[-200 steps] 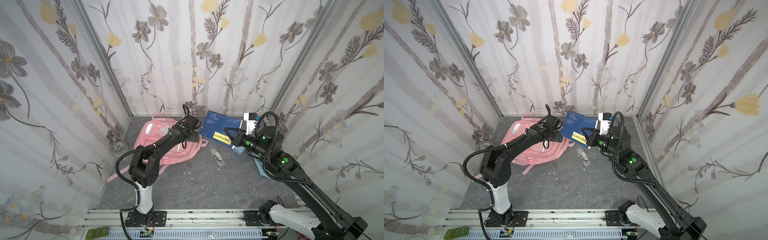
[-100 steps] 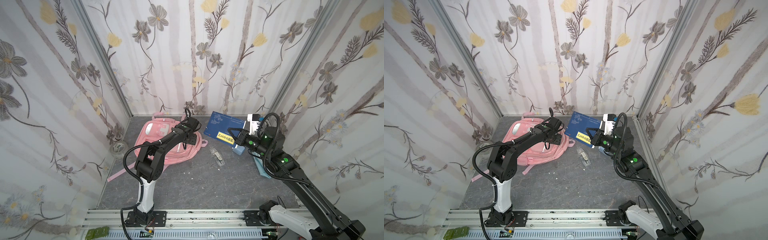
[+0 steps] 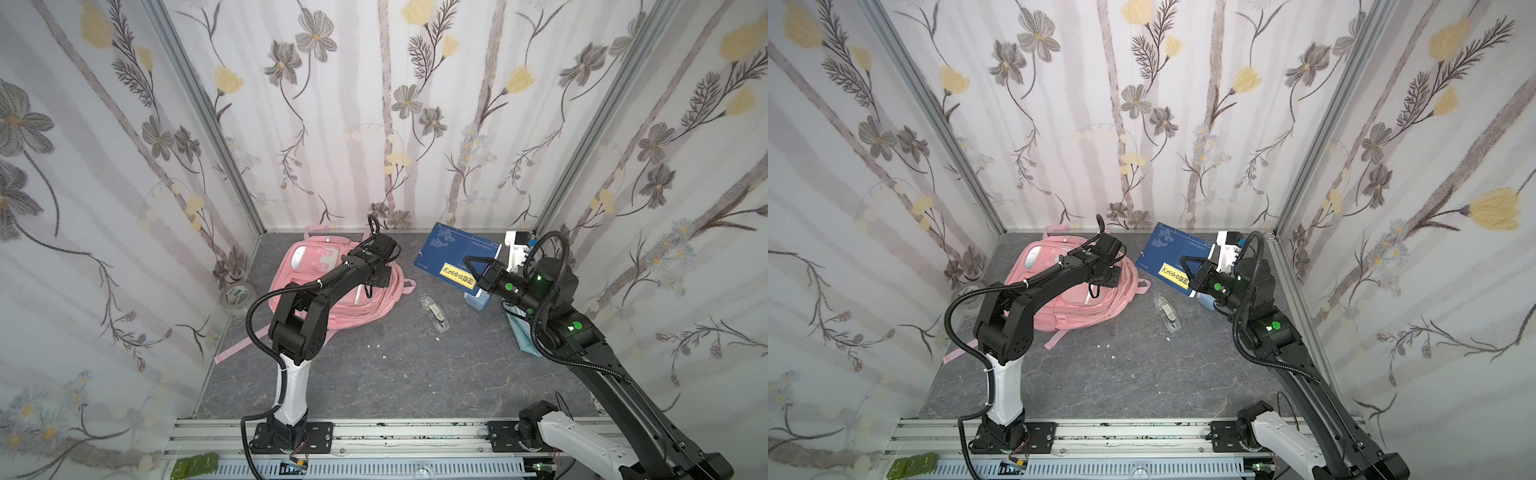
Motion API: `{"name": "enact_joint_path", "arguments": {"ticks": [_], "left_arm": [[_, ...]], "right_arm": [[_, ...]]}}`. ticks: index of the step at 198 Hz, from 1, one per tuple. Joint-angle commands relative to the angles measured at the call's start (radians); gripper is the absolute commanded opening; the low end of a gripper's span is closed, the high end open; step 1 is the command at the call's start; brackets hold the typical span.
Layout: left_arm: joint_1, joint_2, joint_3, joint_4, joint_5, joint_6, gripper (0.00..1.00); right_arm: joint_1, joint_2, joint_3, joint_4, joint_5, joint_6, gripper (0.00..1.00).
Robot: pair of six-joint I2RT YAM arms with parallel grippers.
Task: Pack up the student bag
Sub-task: 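Grasp the pink backpack top with the left gripper while the right lowers the book, then lift the backpack open with the left gripper while the right brings the book over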
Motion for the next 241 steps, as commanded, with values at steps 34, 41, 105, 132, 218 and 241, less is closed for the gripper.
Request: {"name": "enact_joint_path", "arguments": {"ticks": [34,41,105,132,218,241], "left_arm": [[0.000,0.031,0.025,-0.009,-0.021,0.002,0.43],[0.001,0.039,0.034,-0.025,-0.032,0.005,0.41],[-0.001,-0.017,0.005,-0.001,-0.126,0.013,0.00],[0.000,-0.061,0.015,0.007,-0.128,0.025,0.00],[0.002,-0.301,0.026,-0.007,-0.154,0.054,0.00],[0.003,-0.377,0.004,0.015,-0.145,0.072,0.00]], "right_arm": [[-0.009,0.009,0.017,0.065,-0.021,0.015,0.00],[-0.011,0.011,0.017,0.065,-0.021,0.017,0.00],[-0.014,0.005,0.003,0.083,-0.008,0.048,0.00],[-0.014,0.010,-0.008,0.115,-0.014,0.077,0.00],[-0.014,0.058,-0.066,0.193,-0.061,0.180,0.00],[-0.011,0.102,-0.066,0.213,-0.097,0.192,0.00]]}}
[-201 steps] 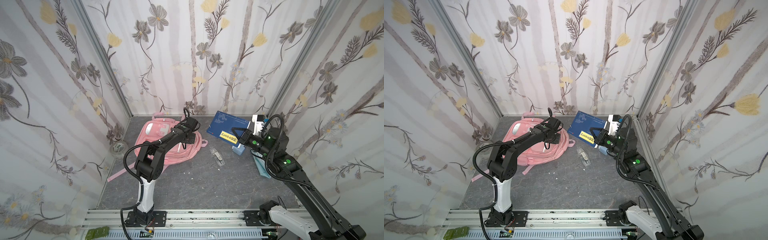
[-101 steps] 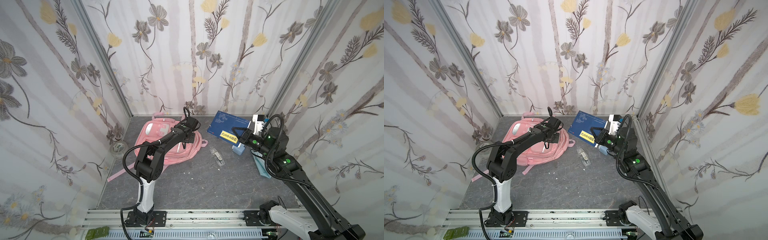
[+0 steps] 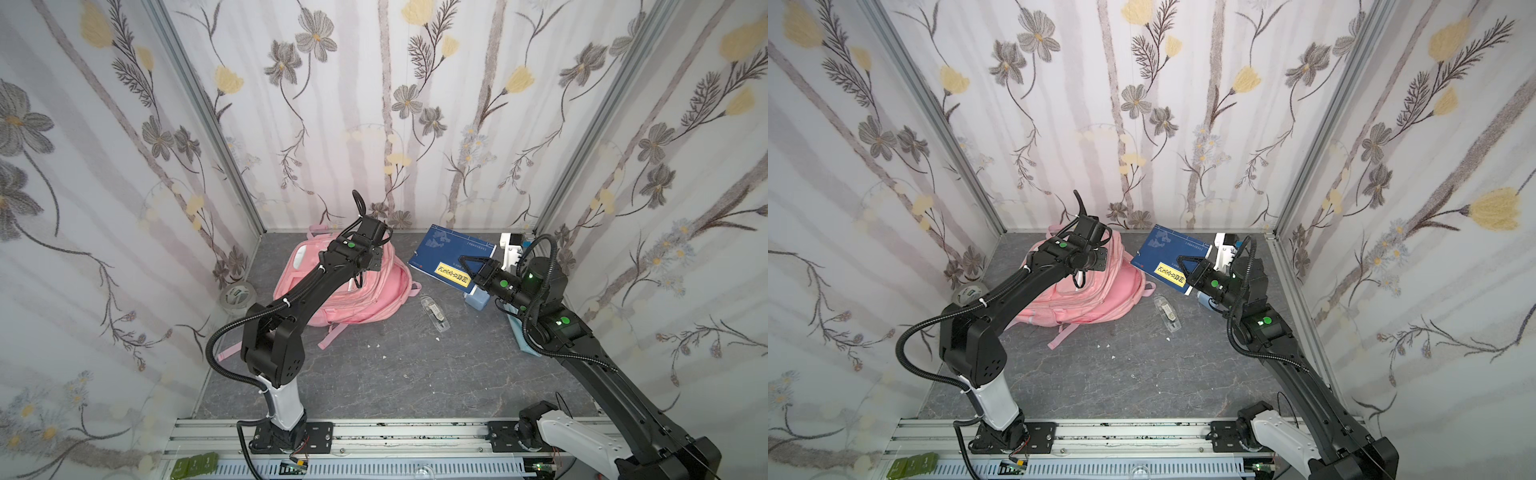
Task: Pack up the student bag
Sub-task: 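Lift the backpack open with the left gripper while the right brings the book over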
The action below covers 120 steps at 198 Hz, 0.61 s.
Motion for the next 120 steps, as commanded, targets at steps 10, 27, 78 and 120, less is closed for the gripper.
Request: {"name": "enact_joint_path", "arguments": {"ticks": [10,27,78,120], "left_arm": [[0.005,-0.086,-0.021,0.084,-0.015,0.030,0.00],[0.010,-0.120,-0.035,0.087,-0.010,0.036,0.00],[0.029,-0.231,-0.076,0.141,0.125,-0.022,0.00],[0.032,-0.266,-0.049,0.077,0.112,-0.041,0.00]], "right_arm": [[0.005,0.055,-0.003,0.086,-0.062,0.028,0.00],[0.009,0.087,-0.014,0.098,-0.069,0.038,0.00],[0.065,0.211,-0.033,0.204,-0.074,0.077,0.00],[0.185,0.400,-0.056,0.471,-0.062,0.189,0.00]]}}
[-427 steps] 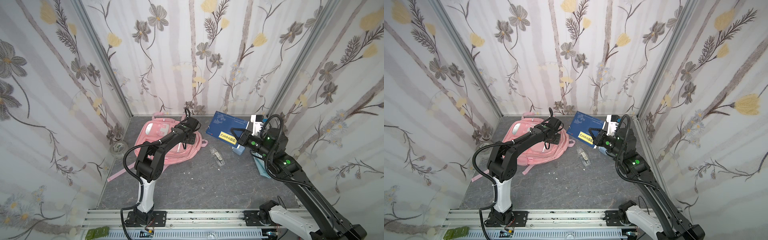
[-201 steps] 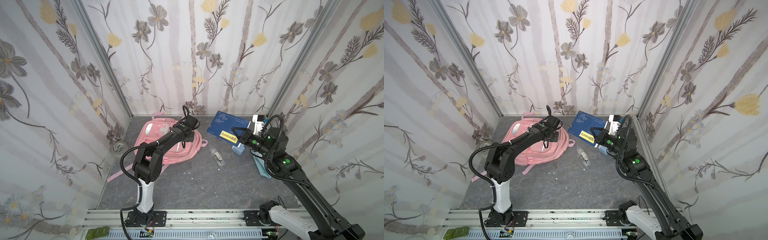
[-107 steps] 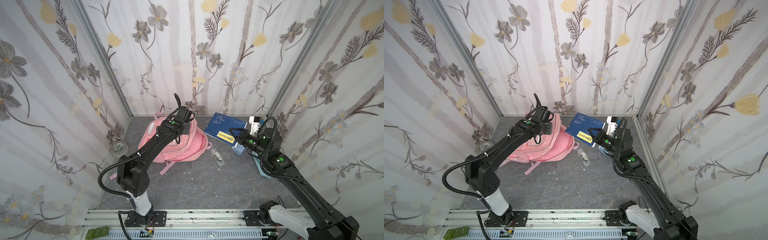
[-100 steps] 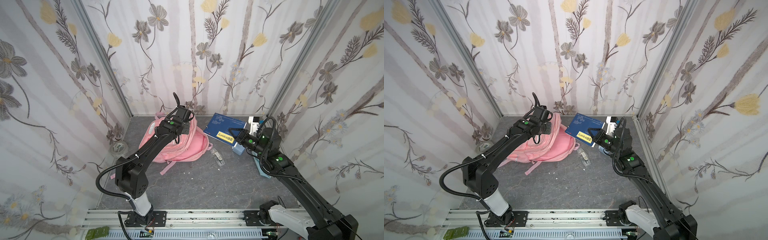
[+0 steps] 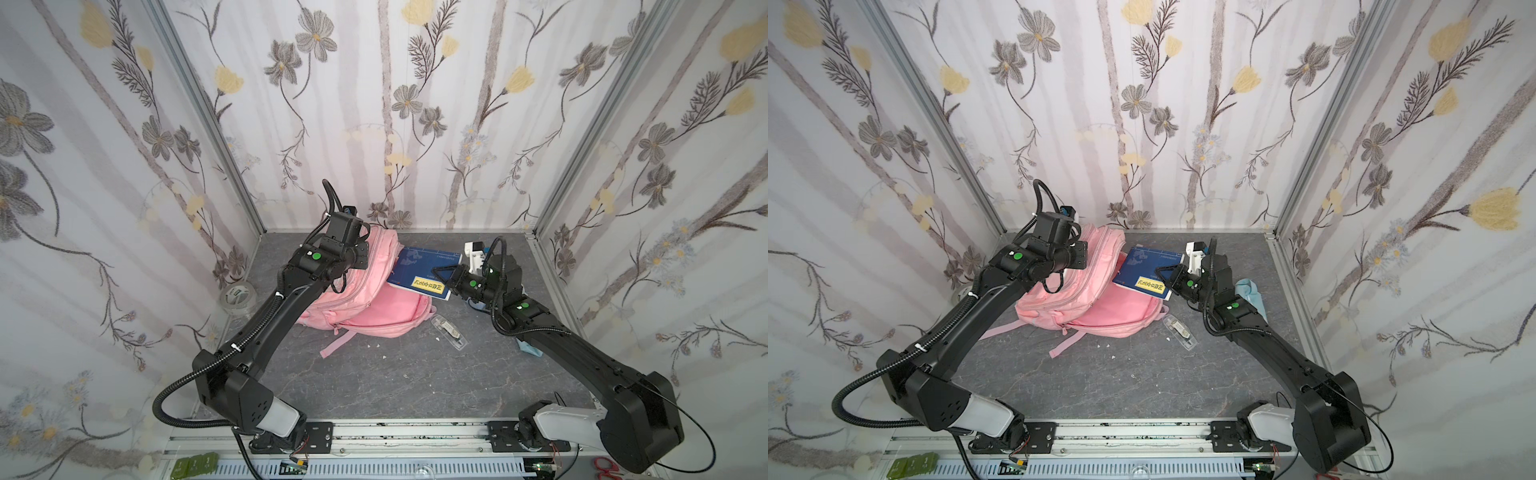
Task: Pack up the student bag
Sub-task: 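Lift the backpack open with the left gripper while the right brings the book over, then lower the blue book into the backpack opening with the right gripper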
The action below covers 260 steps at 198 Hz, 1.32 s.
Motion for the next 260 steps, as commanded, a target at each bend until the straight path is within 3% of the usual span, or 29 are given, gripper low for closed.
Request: {"name": "enact_joint_path", "arguments": {"ticks": [1,35,106,160,235,260], "left_arm": [[0.004,-0.035,0.015,0.083,-0.010,-0.021,0.00],[0.021,-0.070,-0.007,0.074,-0.014,-0.041,0.00],[0.027,-0.102,-0.039,0.090,0.034,-0.110,0.00],[0.028,-0.095,-0.055,0.110,0.073,-0.154,0.00],[0.028,-0.099,-0.058,0.127,0.108,-0.172,0.00],[0.027,-0.097,-0.055,0.117,0.088,-0.208,0.00]], "right_arm": [[0.052,0.092,0.002,0.255,-0.002,0.089,0.00],[0.114,0.337,0.056,0.459,-0.064,0.185,0.00],[0.191,0.652,0.247,0.599,-0.106,0.279,0.00],[0.236,0.773,0.369,0.588,-0.085,0.285,0.00],[0.284,0.855,0.412,0.571,-0.029,0.279,0.00],[0.286,0.843,0.438,0.417,-0.030,0.198,0.15]]}}
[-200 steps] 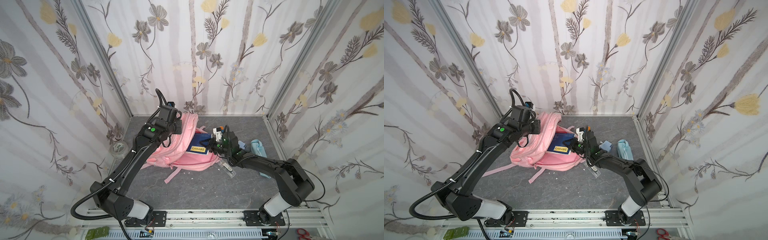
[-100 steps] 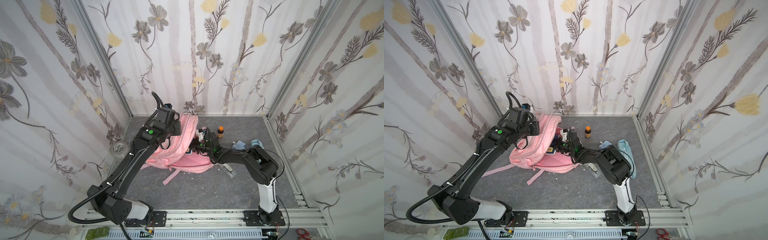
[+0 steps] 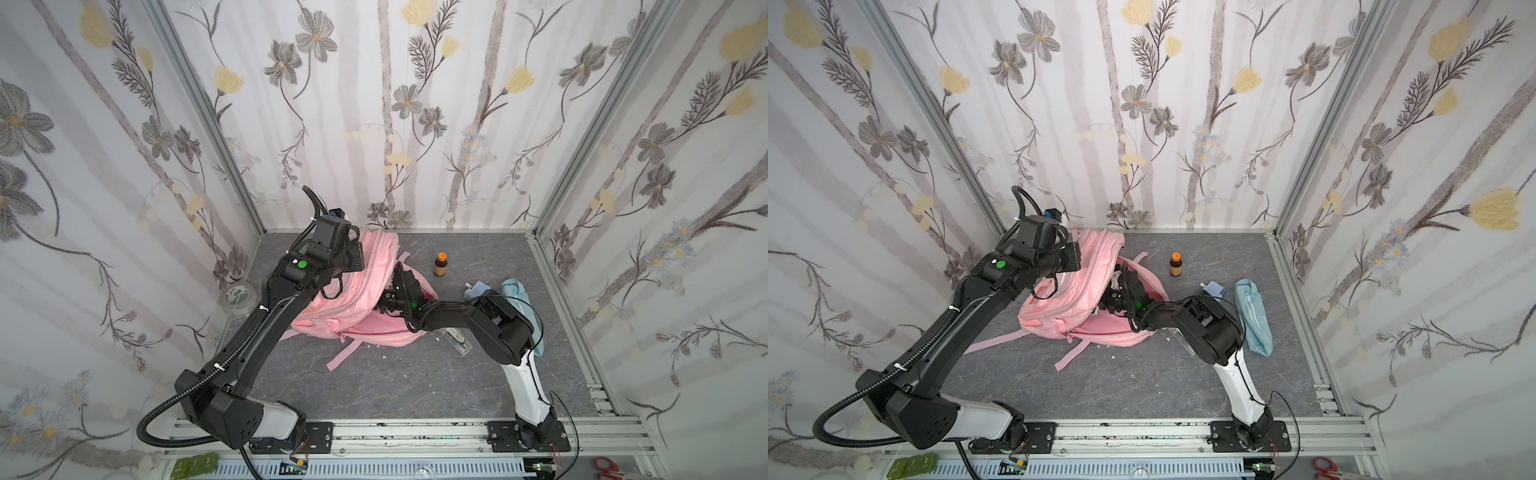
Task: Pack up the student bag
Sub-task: 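Lower the blue book into the backpack opening with the right gripper, then release the book and withdraw the right gripper while the left lets the backpack drop flat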
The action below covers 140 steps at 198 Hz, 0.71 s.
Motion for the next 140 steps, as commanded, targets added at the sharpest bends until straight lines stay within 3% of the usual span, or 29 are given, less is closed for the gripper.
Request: {"name": "enact_joint_path", "arguments": {"ticks": [1,16,40,64,91,140], "left_arm": [[0.000,-0.008,0.010,0.116,-0.022,-0.046,0.00],[0.000,-0.013,0.009,0.112,-0.026,-0.059,0.00],[0.000,-0.024,-0.008,0.111,-0.033,-0.077,0.00],[0.000,-0.040,-0.036,0.120,-0.047,-0.089,0.00],[0.000,-0.057,-0.060,0.135,-0.049,-0.096,0.00],[0.000,-0.076,-0.114,0.147,-0.049,-0.087,0.00]], "right_arm": [[0.000,-0.014,0.029,-0.095,0.018,-0.070,0.17],[0.000,-0.059,0.015,-0.193,0.052,-0.142,0.40],[-0.010,-0.123,0.006,-0.312,0.048,-0.216,0.62],[-0.028,-0.186,-0.008,-0.440,0.022,-0.271,0.66],[-0.048,-0.325,-0.077,-0.562,0.075,-0.361,0.71],[-0.082,-0.546,-0.201,-0.779,0.134,-0.548,0.71]]}}
